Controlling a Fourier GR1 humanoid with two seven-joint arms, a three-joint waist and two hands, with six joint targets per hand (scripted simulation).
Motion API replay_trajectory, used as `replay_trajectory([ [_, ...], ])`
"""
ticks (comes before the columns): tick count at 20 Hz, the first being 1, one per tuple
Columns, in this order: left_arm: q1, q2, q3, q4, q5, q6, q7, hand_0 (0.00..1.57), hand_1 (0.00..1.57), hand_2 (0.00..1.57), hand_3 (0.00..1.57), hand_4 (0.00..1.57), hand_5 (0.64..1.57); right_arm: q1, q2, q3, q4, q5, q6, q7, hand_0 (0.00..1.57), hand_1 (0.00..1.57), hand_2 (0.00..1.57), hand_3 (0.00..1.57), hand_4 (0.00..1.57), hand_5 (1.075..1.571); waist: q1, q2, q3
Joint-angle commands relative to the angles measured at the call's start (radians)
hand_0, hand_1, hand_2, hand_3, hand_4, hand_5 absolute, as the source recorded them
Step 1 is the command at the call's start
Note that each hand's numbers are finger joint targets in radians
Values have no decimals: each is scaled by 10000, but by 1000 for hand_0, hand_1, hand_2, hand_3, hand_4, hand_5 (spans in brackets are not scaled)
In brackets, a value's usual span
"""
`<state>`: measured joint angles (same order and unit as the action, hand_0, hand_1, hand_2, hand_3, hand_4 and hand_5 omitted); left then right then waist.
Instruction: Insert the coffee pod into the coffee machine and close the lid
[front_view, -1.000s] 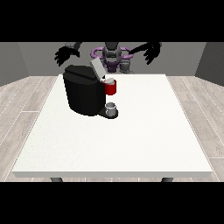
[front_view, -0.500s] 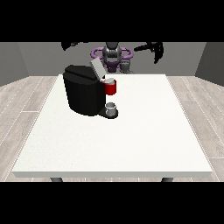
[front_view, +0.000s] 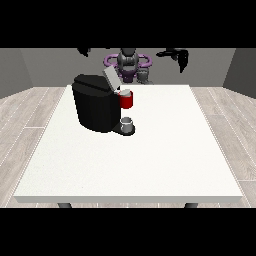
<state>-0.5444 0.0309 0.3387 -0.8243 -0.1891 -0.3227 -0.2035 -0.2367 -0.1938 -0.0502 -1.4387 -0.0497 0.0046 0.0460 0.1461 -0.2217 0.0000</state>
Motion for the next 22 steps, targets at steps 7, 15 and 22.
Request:
replay_trajectory([
  [7,1210,-178,-622,-2472,773,96,824,0,0,0,0,0,1571,-1286,81,-296,677,-309,423,415,0,0,0,0,0,1571,168,865,3],
  [15,2011,-119,-1031,-4026,1543,510,1149,0,0,0,0,0,1571,-1791,212,-465,1883,-277,708,-674,0,0,0,0,0,1571,-76,1890,2],
  [22,2915,193,-1395,-4912,1704,331,1255,0,0,0,0,0,1571,-2724,65,-542,2854,-39,711,-628,0,0,0,0,0,1571,-38,2241,0],
])
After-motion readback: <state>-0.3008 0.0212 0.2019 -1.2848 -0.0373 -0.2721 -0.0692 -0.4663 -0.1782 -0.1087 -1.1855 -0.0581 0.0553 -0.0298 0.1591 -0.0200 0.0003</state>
